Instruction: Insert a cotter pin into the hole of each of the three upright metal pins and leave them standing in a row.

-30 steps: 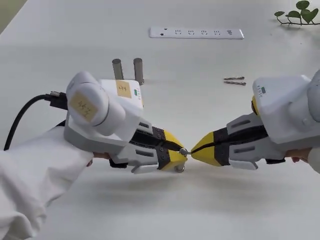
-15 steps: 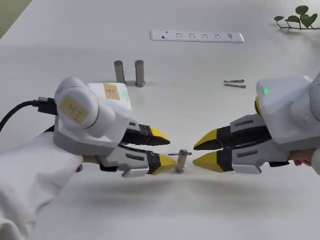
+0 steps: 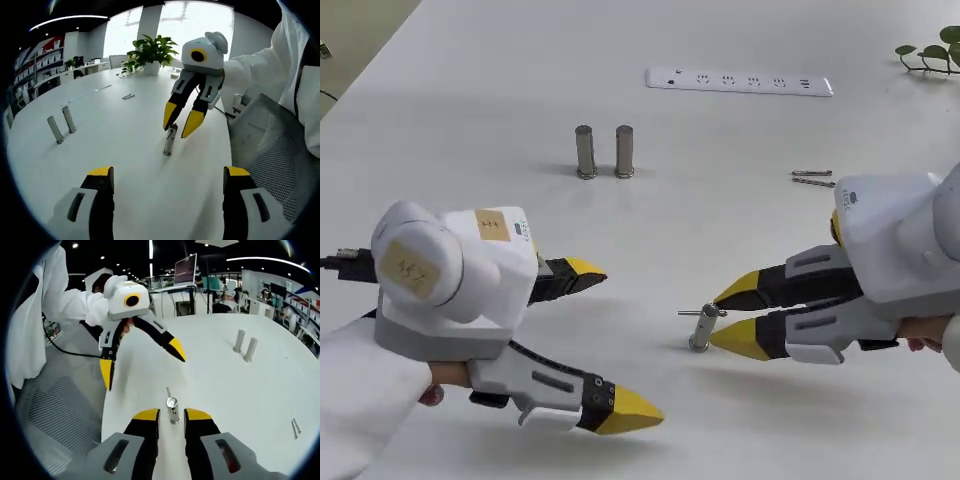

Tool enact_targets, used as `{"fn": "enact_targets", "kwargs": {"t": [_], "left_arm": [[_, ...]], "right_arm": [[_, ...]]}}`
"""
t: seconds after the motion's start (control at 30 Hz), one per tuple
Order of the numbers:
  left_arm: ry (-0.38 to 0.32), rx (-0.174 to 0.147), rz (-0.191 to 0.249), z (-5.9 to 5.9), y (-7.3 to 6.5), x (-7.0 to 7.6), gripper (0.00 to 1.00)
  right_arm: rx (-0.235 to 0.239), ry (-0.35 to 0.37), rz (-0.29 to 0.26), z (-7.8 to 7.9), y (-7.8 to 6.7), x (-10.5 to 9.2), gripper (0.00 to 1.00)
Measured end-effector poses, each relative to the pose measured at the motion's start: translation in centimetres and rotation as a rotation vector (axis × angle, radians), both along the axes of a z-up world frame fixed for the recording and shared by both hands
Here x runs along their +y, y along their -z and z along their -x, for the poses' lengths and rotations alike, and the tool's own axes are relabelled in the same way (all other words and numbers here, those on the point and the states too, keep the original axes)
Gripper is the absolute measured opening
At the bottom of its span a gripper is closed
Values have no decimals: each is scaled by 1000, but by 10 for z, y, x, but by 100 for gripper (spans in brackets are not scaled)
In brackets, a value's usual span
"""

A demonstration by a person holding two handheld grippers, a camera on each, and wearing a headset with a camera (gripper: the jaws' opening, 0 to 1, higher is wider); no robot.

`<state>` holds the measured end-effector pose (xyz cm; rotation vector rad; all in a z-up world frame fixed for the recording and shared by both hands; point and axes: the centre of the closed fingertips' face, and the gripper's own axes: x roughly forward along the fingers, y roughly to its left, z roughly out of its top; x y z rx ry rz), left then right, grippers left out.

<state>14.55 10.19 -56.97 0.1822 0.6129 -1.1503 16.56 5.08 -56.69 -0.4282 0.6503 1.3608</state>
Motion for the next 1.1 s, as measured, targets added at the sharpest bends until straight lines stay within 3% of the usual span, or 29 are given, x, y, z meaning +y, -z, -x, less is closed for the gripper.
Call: {"fn": "enact_targets", "kwargs": {"t": [0.1,0.17,0.33,0.47,0.5,0.6,0.93,1.1], "left_arm": [[-16,20,-8,6,2,4,97],[-44,-6,-24,3,0,9,99],[-84,0,39,3,-13,11,99],[-97,-12,47,2,-18,13,99],[-121,-4,88,0,-22,12,99],[-158,-6,123,-6,-27,16,99],[-203,-36,130,-17,-32,24,99],[-217,-53,122,-21,-32,30,99]], "right_arm": [[2,-5,0,0,1,3,13],[1,-9,4,1,2,4,12],[4,-10,8,0,5,5,11],[-3,-14,20,-1,8,5,9],[-3,-12,26,-1,9,4,8],[-4,-20,32,-2,10,3,5],[-22,-16,42,-7,10,4,4],[-62,-9,12,-18,-2,15,4]]}}
